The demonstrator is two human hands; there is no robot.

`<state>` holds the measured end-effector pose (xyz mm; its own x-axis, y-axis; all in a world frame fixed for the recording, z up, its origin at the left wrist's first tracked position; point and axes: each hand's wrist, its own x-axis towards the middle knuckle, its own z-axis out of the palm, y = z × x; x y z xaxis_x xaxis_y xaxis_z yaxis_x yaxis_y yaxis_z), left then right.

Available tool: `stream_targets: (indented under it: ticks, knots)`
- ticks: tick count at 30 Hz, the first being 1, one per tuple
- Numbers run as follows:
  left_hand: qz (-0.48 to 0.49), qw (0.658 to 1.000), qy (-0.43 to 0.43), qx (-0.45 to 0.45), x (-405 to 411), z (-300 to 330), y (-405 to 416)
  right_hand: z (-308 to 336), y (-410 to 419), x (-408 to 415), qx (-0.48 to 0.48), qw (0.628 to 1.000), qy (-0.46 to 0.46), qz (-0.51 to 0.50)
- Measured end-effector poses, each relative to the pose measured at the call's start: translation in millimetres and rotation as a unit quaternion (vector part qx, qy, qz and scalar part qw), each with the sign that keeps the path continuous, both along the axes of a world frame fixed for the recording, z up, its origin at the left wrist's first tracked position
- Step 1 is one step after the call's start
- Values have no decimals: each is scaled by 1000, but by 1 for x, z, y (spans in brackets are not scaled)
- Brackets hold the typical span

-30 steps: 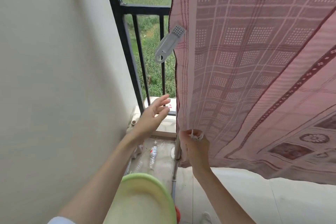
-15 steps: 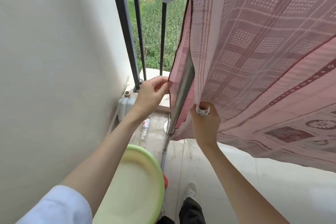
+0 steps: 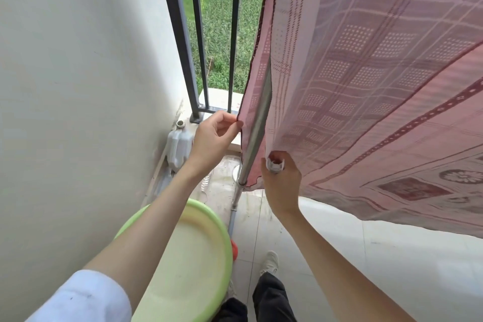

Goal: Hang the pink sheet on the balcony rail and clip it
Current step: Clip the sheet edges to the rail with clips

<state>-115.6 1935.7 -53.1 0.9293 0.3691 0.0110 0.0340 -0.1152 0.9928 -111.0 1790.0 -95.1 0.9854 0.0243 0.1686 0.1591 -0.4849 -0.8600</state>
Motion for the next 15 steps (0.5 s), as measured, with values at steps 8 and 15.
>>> stream_targets:
  ticks: [8, 15]
  knots:
    - [-46, 998, -16, -27, -7, 1, -2, 9, 21, 6, 89, 994, 57, 11]
    - [-62, 992, -17, -106, -5, 0, 0, 2, 20, -5, 106, 990, 86, 45]
